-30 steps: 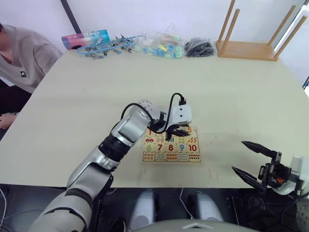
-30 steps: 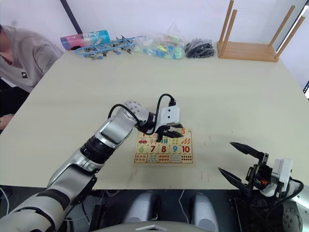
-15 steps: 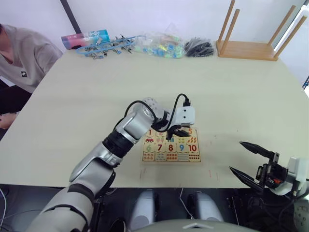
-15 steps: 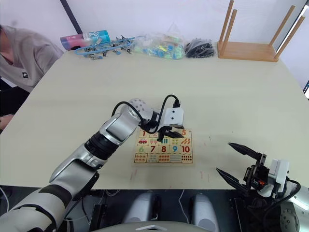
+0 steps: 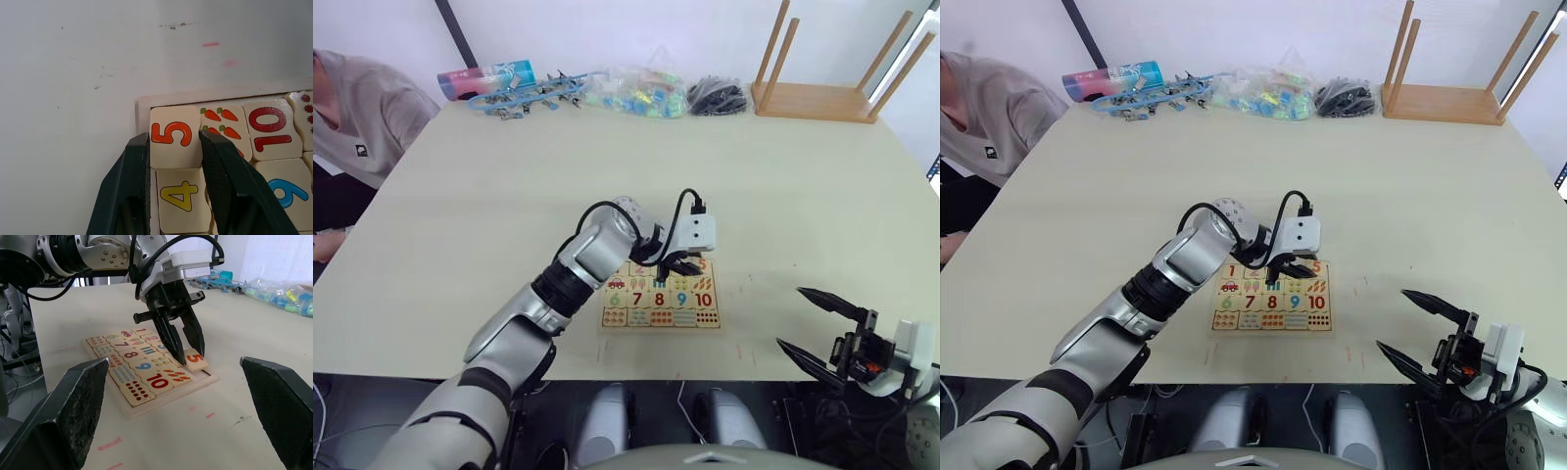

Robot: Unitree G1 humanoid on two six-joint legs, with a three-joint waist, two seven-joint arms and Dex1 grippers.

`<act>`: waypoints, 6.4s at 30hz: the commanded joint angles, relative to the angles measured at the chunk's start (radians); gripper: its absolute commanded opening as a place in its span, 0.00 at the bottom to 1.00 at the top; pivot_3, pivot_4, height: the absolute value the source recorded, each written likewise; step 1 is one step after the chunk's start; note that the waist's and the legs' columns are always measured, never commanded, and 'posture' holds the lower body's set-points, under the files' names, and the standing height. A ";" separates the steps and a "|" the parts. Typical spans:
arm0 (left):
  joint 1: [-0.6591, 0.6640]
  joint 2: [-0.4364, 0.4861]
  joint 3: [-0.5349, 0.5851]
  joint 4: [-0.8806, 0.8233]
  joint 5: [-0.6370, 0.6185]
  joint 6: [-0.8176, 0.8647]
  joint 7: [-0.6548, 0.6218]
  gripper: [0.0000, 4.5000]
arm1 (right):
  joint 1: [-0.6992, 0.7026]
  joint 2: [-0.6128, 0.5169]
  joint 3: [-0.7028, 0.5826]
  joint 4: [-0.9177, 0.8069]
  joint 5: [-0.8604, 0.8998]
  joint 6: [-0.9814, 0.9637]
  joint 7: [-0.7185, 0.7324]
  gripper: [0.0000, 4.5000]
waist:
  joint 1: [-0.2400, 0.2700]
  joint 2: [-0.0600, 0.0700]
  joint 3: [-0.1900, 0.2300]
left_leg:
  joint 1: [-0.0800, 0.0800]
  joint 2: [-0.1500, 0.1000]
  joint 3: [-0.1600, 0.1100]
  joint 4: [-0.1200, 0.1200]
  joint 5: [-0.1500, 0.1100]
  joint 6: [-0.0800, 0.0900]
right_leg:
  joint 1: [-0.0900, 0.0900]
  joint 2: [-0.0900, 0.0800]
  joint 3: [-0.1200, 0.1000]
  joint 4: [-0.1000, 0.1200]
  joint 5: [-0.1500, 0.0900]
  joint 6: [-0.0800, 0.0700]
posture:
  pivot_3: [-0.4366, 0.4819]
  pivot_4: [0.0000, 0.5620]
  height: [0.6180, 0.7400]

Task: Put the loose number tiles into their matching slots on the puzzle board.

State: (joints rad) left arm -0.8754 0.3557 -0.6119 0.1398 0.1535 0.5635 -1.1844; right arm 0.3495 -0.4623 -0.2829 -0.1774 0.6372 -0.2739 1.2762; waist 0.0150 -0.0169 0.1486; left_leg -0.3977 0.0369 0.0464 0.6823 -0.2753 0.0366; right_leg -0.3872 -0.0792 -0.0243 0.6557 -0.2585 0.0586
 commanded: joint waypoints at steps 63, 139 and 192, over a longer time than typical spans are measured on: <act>-0.059 -0.063 -0.025 0.056 0.050 -0.022 -0.021 0.22 | 0.042 0.006 0.004 -0.018 -0.013 -0.058 -0.031 1.00 | 0.001 0.000 0.000 | 0.000 0.000 0.000 0.000 0.000 0.000 | 0.000 0.000 0.000 0.000 0.000 0.000 | 0.48 0.27 0.98; -0.154 -0.132 0.207 0.484 -0.154 -0.346 -0.033 0.43 | 0.040 0.019 -0.022 0.014 0.002 -0.068 -0.048 1.00 | 0.000 0.000 0.000 | 0.000 0.000 0.000 0.000 0.000 0.000 | 0.000 0.000 0.000 0.000 0.000 0.000 | 0.48 0.27 0.98; -0.136 -0.151 0.203 0.710 -0.069 -0.622 -0.149 0.00 | 0.067 0.006 -0.036 0.005 0.005 -0.076 -0.061 1.00 | 0.000 -0.001 0.001 | -0.001 0.000 0.000 0.000 0.000 0.000 | 0.000 0.000 -0.001 0.000 0.000 0.000 | 0.48 0.27 0.98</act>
State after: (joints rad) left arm -1.0129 0.2068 -0.4232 0.8797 0.0842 -0.0531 -1.3302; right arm 0.4139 -0.4453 -0.2959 -0.1516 0.6274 -0.3349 1.2150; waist 0.0147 -0.0174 0.1493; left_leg -0.3986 0.0367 0.0459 0.6824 -0.2754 0.0367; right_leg -0.3873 -0.0793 -0.0254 0.6552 -0.2584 0.0587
